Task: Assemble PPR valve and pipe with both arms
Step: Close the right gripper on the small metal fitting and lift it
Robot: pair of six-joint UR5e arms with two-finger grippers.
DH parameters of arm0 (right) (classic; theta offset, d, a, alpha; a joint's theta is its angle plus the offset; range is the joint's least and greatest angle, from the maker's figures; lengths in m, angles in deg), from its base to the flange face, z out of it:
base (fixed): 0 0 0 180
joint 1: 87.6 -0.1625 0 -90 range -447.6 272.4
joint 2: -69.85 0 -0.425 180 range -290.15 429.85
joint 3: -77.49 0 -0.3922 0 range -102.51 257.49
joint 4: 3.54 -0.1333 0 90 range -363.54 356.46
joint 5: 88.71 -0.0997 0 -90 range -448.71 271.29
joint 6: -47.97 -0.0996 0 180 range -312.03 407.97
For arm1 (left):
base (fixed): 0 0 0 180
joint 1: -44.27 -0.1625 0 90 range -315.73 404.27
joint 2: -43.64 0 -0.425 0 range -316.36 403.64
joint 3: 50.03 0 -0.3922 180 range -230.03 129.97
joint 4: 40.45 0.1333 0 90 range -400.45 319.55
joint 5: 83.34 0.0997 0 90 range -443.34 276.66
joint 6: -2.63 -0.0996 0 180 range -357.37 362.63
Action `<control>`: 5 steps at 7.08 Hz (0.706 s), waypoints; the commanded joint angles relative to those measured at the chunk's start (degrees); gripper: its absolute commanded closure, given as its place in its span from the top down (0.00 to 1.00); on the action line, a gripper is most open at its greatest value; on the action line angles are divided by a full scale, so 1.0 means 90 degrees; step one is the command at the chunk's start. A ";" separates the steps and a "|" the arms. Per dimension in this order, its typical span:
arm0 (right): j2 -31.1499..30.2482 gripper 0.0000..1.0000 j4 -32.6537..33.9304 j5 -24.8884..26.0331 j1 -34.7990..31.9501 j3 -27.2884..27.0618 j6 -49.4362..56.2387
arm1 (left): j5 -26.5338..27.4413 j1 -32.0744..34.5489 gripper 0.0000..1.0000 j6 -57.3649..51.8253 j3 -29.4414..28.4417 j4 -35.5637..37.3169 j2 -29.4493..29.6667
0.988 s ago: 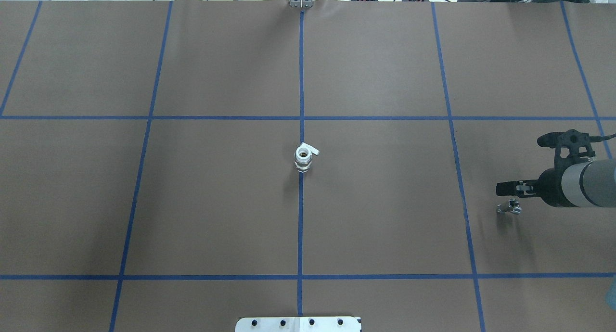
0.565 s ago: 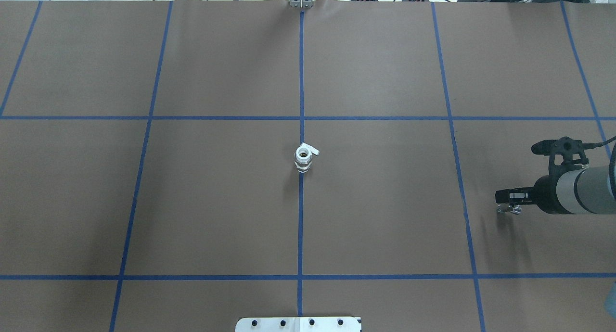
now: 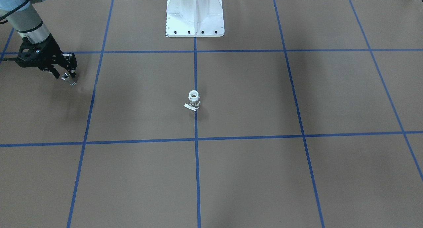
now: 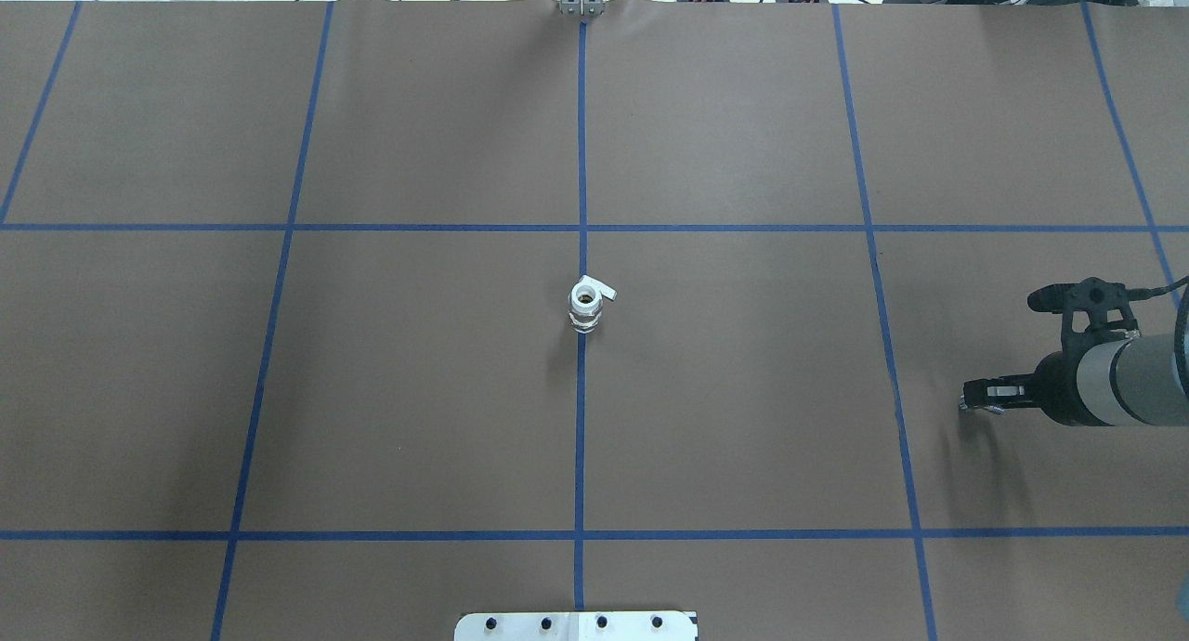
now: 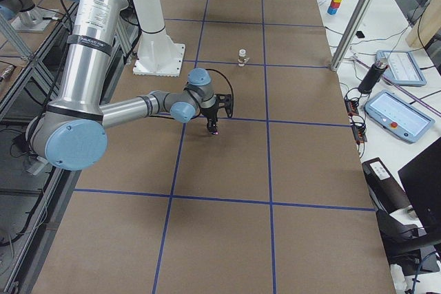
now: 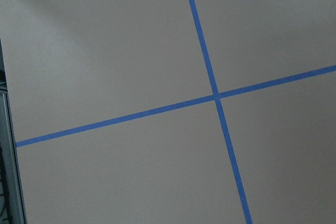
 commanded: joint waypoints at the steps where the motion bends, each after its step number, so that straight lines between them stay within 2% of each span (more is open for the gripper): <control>1: -0.0011 0.54 -0.0002 0.0005 0.0042 0.0000 -0.0006 | 0.0000 0.0001 1.00 -0.0002 0.0008 -0.0094 -0.0077; 2: -0.0011 0.32 -0.0002 0.0005 0.0042 0.0000 0.0004 | 0.0000 0.0001 1.00 0.0007 0.0018 -0.0144 -0.0135; 3: -0.0011 0.00 0.0008 0.0005 0.0033 0.0000 0.0013 | -0.0010 0.0001 1.00 0.0007 0.0018 -0.0144 -0.0145; 5: -0.0011 0.00 0.0008 -0.0005 0.0013 -0.0126 0.0023 | 0.0000 0.0001 1.00 0.0007 0.0018 -0.0144 -0.0165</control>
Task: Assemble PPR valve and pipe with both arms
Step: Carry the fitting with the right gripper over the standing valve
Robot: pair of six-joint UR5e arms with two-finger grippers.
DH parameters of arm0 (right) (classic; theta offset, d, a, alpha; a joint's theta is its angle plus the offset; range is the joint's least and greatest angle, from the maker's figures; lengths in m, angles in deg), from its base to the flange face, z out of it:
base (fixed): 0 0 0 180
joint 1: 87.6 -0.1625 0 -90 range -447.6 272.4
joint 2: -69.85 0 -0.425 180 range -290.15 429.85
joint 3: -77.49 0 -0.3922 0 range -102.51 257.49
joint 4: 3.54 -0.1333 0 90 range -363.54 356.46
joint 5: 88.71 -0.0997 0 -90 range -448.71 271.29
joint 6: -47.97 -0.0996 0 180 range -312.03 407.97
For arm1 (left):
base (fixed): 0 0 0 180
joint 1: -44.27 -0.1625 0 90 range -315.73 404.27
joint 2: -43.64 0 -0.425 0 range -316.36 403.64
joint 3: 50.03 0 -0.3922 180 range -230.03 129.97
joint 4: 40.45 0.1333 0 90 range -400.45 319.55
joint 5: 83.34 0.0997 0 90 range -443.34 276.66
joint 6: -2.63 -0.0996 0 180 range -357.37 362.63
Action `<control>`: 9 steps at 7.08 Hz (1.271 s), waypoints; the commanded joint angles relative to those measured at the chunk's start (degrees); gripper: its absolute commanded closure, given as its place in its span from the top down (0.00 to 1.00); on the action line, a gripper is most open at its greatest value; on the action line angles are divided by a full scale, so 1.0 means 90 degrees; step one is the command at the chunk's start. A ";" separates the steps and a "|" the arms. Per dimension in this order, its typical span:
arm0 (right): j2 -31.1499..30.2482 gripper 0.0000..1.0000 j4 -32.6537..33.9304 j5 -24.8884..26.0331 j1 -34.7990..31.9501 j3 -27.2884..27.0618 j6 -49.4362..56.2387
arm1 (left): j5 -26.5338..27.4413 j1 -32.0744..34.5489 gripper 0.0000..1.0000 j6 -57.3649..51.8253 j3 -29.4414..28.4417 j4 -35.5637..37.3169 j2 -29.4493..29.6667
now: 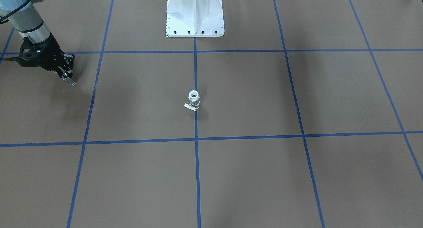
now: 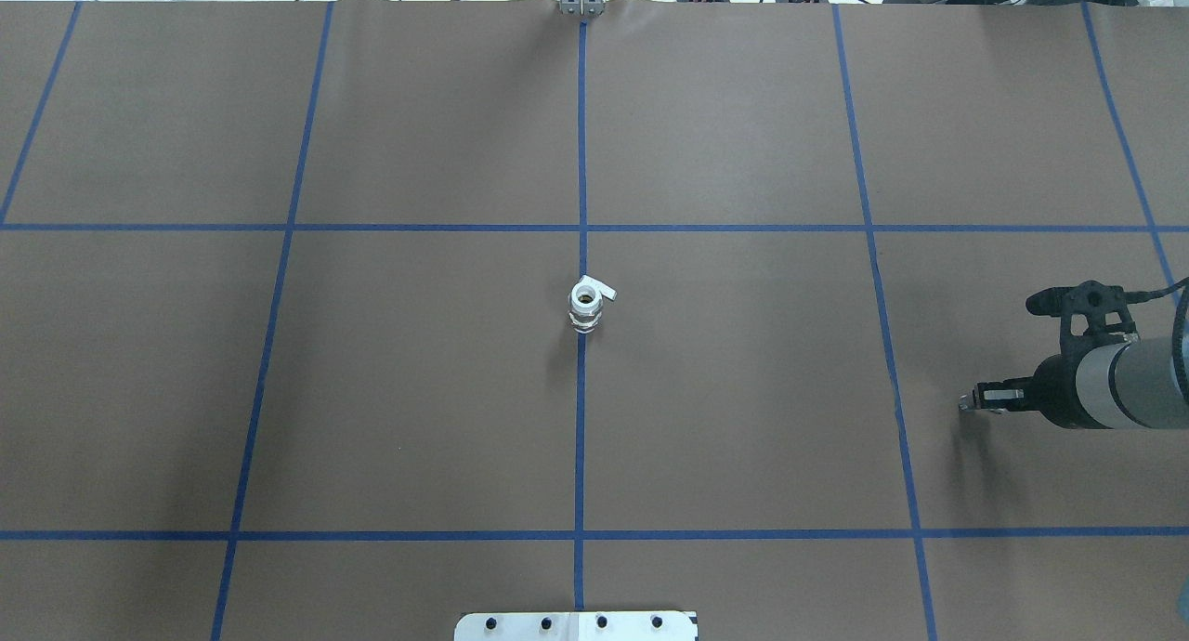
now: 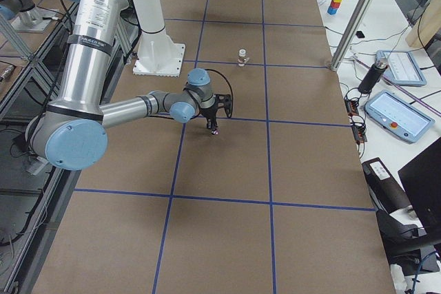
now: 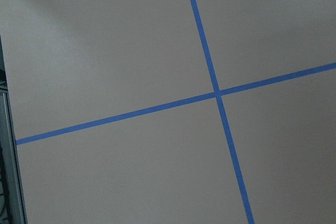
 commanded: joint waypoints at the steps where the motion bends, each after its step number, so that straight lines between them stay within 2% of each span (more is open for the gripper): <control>1: 0.0058 0.00 0.0059 -0.0095 -0.0160 -0.0170 0.0015 | 0.0007 0.0000 1.00 -0.0009 -0.0009 -0.0003 -0.0014; 3: 0.0514 0.00 0.0360 -0.0368 -0.0424 -0.0162 0.0025 | -0.0003 0.0000 1.00 -0.0009 0.0000 -0.0013 -0.0141; 4: 0.1271 0.00 0.1146 -0.0379 -0.0512 -0.0142 0.0015 | -0.0003 0.0000 1.00 0.0097 -0.0028 -0.0003 -0.0141; 6: 0.3038 0.00 0.3311 -0.0360 -0.0523 -0.0113 0.0005 | -0.0061 0.0000 1.00 0.0858 0.0010 -0.0274 -0.0471; 8: 0.4300 0.00 0.4585 -0.0350 -0.0504 -0.0113 -0.0044 | -0.0392 -0.0010 1.00 0.2307 0.0049 -0.1305 -0.0901; 9: 0.4886 0.00 0.5210 -0.0359 -0.0484 -0.0113 -0.0208 | -0.0471 -0.0019 1.00 0.2624 0.0040 -0.1660 -0.1029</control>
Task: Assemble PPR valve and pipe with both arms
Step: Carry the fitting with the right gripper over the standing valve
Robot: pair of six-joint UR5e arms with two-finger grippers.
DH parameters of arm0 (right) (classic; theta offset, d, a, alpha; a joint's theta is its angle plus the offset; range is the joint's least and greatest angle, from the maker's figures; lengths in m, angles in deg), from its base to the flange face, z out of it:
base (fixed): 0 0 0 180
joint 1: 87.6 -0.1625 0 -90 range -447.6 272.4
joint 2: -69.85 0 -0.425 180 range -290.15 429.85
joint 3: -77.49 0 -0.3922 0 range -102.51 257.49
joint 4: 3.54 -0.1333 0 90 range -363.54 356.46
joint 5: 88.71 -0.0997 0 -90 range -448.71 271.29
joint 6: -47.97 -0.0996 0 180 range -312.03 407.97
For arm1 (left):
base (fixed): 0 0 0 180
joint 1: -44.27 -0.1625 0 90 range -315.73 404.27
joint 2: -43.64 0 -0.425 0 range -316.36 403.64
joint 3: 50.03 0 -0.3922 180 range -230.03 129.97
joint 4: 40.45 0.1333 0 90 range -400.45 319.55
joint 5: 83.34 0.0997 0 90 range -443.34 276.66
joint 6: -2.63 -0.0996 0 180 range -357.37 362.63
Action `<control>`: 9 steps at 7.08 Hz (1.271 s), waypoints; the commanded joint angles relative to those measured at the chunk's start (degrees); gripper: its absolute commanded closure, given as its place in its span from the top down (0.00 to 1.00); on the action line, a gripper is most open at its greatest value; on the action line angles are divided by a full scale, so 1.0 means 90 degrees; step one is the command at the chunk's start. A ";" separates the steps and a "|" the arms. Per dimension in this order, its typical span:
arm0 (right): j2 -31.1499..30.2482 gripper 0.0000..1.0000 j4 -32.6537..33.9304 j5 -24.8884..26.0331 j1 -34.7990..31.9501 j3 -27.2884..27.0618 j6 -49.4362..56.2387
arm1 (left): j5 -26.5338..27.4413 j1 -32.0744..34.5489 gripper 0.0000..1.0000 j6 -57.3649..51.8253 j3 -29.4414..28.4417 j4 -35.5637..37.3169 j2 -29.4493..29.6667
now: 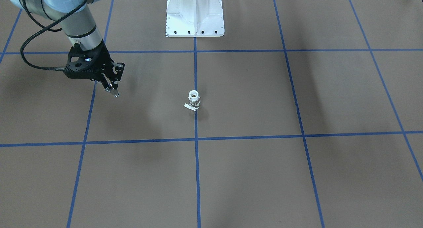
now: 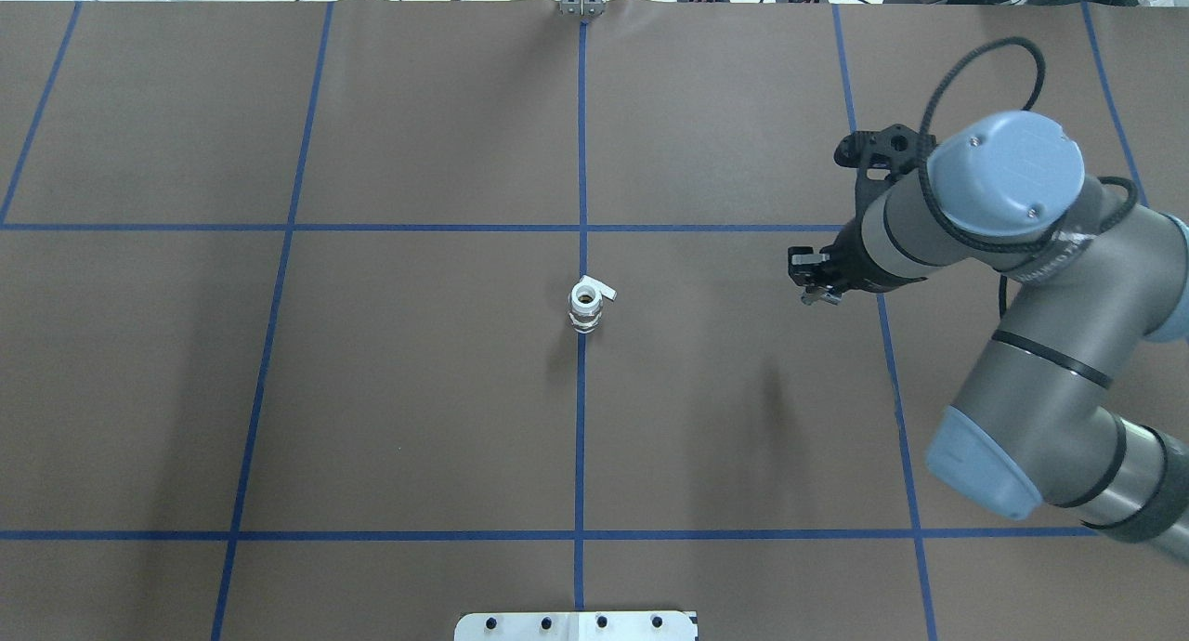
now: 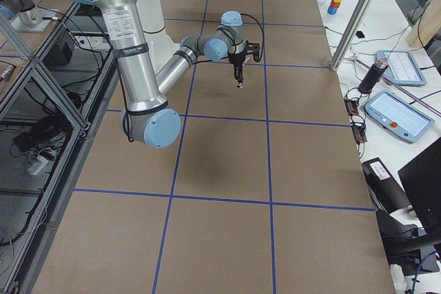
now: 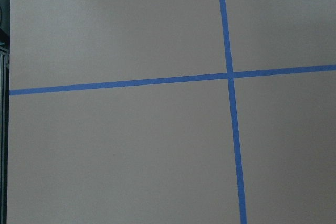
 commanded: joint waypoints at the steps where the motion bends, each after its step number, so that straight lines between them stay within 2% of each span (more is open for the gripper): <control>1: 0.1232 0.00 0.1200 -0.0023 0.0050 0.0032 -0.0430 | -0.0129 -0.0030 1.00 0.0584 -0.0003 -0.0566 -0.0202; 2: 0.1739 0.00 0.1417 -0.0023 0.0089 0.0245 -0.0742 | -0.0129 -0.0040 1.00 0.0575 -0.0003 -0.0566 -0.0202; 4: 0.2969 0.00 0.1643 0.0045 0.0293 0.1287 -0.1454 | -0.0129 -0.0040 1.00 0.0574 -0.0003 -0.0566 -0.0202; 5: 0.3351 0.00 0.1653 0.0065 0.0420 0.1699 -0.1700 | -0.0129 -0.0050 1.00 0.0574 -0.0003 -0.0576 -0.0202; 7: 0.3900 0.00 0.1896 0.0521 0.0780 0.2481 -0.1907 | -0.0129 -0.0050 1.00 0.0574 0.0007 -0.0576 -0.0202; 9: 0.3931 0.00 0.1917 0.0748 0.1006 0.2679 -0.2005 | -0.0129 -0.0050 1.00 0.0574 0.0016 -0.0576 -0.0192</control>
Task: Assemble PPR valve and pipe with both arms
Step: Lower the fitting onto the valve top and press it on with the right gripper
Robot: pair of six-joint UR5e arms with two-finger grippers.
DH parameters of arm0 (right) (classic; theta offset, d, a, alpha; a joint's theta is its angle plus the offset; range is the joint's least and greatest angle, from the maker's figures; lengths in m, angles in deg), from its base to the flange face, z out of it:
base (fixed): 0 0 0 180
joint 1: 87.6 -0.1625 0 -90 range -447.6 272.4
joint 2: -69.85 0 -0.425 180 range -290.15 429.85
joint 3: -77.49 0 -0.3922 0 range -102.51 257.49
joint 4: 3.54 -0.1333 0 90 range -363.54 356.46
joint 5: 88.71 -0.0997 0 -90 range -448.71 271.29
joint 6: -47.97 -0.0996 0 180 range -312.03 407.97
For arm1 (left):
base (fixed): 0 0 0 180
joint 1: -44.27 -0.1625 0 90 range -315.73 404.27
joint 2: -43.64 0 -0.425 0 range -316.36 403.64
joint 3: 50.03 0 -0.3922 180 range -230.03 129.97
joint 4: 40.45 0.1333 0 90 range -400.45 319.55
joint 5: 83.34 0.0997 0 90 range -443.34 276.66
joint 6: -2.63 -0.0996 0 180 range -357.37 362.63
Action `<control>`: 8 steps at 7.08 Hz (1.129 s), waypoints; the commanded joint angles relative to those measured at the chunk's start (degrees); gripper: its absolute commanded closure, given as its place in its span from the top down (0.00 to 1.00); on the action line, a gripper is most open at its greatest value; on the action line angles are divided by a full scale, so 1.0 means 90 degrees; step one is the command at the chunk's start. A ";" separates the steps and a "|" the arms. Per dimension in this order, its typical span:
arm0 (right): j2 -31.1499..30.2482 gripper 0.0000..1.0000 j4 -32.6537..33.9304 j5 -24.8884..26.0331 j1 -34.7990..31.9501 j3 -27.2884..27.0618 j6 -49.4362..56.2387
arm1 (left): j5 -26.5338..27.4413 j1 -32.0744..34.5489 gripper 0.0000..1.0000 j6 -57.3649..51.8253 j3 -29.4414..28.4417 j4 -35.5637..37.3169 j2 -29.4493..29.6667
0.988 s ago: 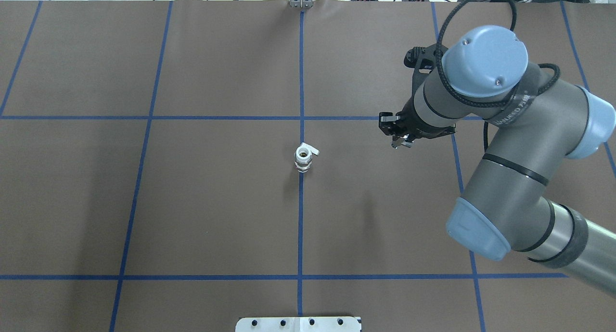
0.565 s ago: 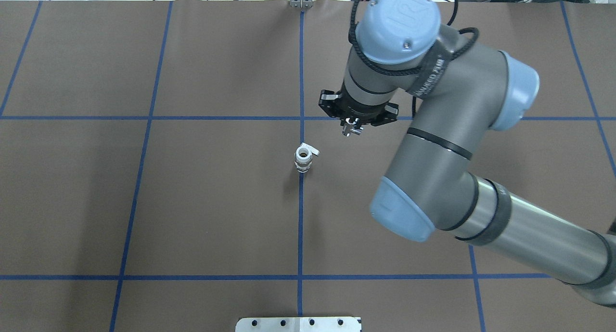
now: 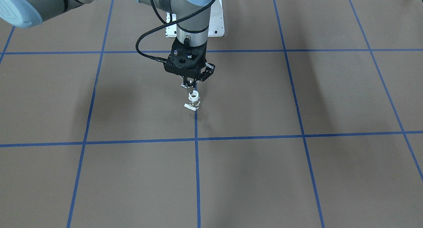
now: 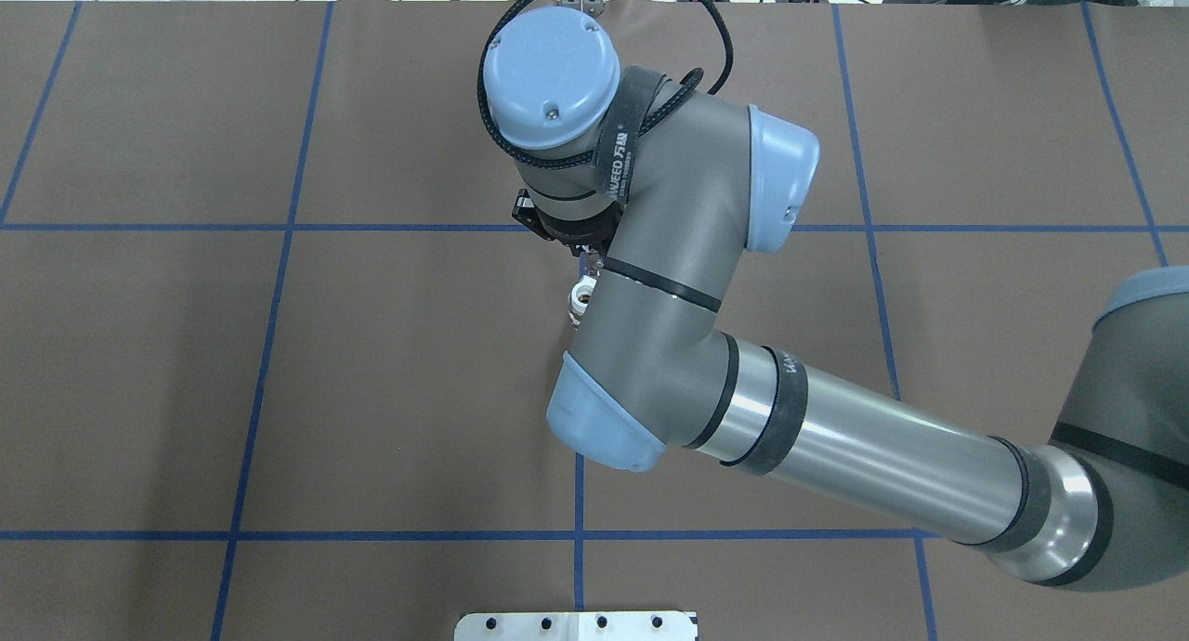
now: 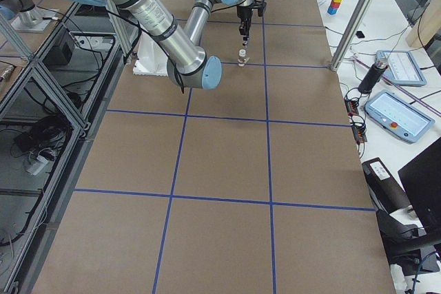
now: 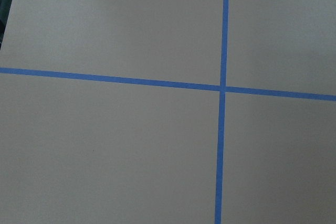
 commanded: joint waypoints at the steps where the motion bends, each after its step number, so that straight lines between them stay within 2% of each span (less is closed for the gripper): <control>1: 0.0044 0.00 0.0026 0.0173 0.0256 0.0172 -0.0070 | 0.0000 0.0009 1.00 0.0000 0.0008 0.0000 0.0004; 8: 0.0093 0.00 0.0026 0.0407 0.0413 0.0339 -0.0061 | 0.0000 -0.0001 1.00 -0.0010 0.0008 0.0000 0.0004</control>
